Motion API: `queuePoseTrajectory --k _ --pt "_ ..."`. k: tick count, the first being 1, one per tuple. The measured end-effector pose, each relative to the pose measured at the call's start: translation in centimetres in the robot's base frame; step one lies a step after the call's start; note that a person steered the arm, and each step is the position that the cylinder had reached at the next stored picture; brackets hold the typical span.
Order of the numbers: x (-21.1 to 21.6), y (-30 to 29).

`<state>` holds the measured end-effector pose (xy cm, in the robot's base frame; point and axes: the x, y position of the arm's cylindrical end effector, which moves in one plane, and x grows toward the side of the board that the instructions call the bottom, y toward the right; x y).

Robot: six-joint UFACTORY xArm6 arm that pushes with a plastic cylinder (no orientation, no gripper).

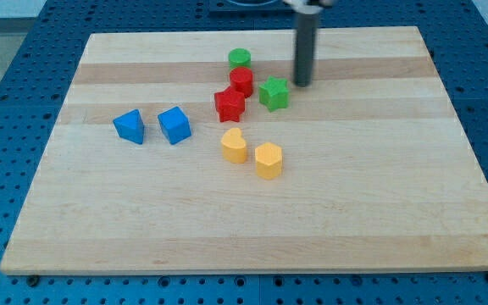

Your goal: Push green star into the red blocks

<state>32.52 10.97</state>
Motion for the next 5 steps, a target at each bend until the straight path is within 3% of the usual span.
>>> queuePoseTrajectory --k 1,3,5 --pt "1.3 2.4" --pt "3.9 0.6" --pt "1.6 -7.4"
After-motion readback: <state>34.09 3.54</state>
